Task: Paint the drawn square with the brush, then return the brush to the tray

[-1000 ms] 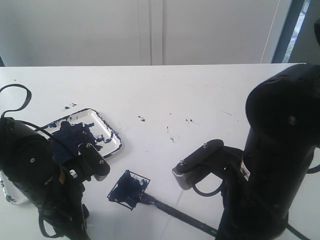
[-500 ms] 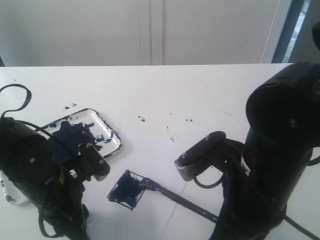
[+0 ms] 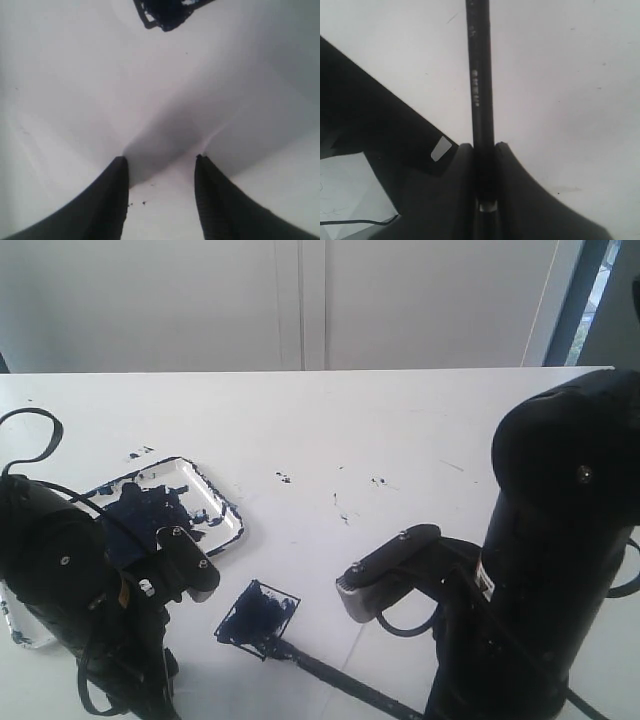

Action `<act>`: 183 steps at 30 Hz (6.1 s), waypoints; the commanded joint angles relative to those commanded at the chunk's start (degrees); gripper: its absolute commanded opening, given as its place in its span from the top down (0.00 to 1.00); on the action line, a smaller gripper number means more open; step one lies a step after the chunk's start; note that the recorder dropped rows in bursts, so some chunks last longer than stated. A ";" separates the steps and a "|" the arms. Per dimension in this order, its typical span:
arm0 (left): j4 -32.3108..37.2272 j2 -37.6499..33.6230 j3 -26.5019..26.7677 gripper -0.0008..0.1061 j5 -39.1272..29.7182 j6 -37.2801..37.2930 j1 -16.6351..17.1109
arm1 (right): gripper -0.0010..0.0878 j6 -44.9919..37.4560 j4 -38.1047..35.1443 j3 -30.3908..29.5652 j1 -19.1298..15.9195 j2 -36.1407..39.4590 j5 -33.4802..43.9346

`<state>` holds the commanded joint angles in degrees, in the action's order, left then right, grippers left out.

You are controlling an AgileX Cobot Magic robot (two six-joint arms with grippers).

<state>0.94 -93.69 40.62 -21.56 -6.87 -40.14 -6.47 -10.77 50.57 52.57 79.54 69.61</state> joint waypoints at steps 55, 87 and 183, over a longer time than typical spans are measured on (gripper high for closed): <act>0.00 0.00 0.00 0.54 -0.44 -0.56 0.00 | 0.99 5.80 7.85 0.19 0.00 4.03 -4.52; 0.00 0.00 0.00 0.54 -0.11 -0.56 0.00 | 0.99 6.47 8.67 0.19 0.00 4.46 -7.23; 0.00 0.00 0.00 0.54 -0.45 -0.83 0.00 | 0.99 -4.83 -1.05 0.19 0.00 5.71 -10.06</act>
<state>0.94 -93.69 40.62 -22.01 -7.70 -40.14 -11.30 -11.81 50.76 52.57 85.25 59.55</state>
